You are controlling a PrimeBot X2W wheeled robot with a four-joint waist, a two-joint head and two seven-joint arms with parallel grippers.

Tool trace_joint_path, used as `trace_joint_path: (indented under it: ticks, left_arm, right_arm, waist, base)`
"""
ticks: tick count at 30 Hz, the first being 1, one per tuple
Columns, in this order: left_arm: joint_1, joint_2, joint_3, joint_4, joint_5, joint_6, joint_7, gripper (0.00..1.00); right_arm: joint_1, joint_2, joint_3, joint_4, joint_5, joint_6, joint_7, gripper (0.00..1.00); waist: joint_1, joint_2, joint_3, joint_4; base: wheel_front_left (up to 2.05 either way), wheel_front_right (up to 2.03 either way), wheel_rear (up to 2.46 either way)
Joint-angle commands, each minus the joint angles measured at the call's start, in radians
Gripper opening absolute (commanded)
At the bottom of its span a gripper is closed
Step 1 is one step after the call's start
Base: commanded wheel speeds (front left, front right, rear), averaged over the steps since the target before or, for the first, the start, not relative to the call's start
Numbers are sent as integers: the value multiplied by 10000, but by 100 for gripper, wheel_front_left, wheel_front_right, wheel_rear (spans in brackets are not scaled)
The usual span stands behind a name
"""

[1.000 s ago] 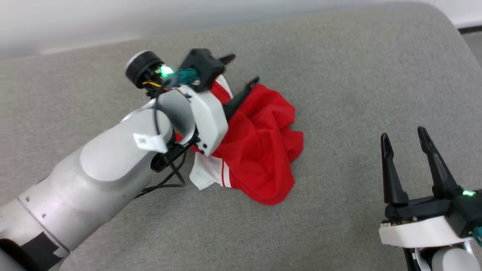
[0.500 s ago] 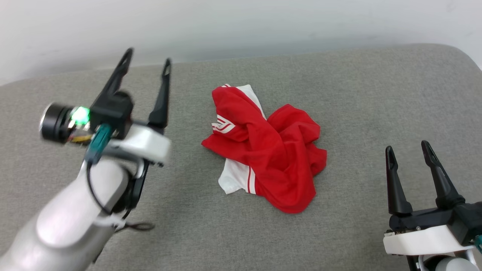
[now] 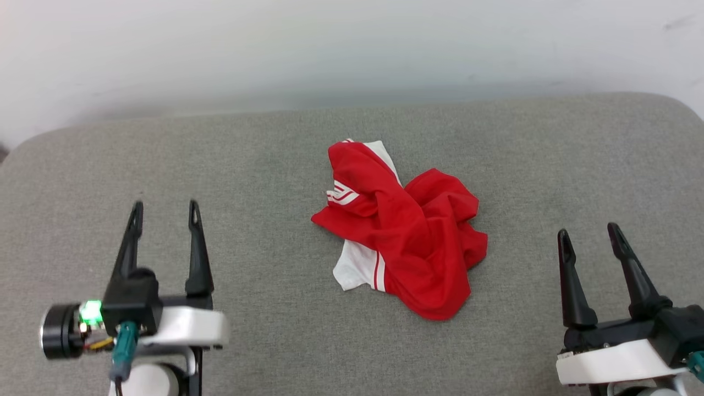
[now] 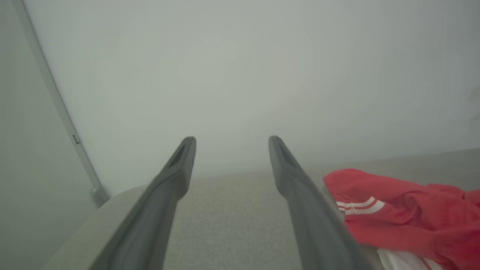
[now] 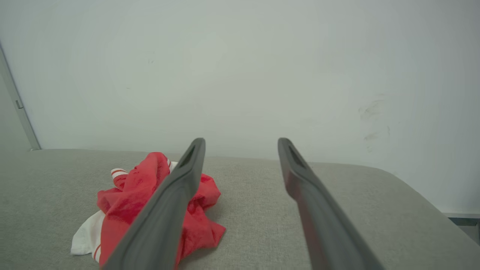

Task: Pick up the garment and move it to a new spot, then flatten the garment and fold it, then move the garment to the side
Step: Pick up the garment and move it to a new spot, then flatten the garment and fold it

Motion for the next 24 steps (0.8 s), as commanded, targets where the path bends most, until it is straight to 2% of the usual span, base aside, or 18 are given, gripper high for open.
trace_joint_path:
  ticks: [1, 8, 15, 24]
  left_arm:
    - [517, -286, 296, -62, 313, -231, -23, 100]
    - [1684, -1132, 1137, -38, 1035, -951, -24, 100]
    - [2499, -1961, 1786, 46, 1613, -1950, -24, 100]
    - [2997, -2747, 2560, 22, 2116, -2687, -24, 100]
  right_arm:
    - [175, 17, 20, 100, 203, -7, -17, 100]
    - [527, 15, 146, 258, 435, -7, -17, 100]
    - [953, 15, 229, 413, 664, -7, -17, 100]
    - [1254, 17, 249, 542, 857, -5, -17, 100]
  waist:
    - [1, 0, -166, 26]
    - [1, 0, -501, 25]
    - [1, 0, -741, 48]
    - [1, 0, -847, 38]
  base:
    - [0, 0, 0]
    - [0, 0, 0]
    - [0, 0, 0]
    - [0, 0, 0]
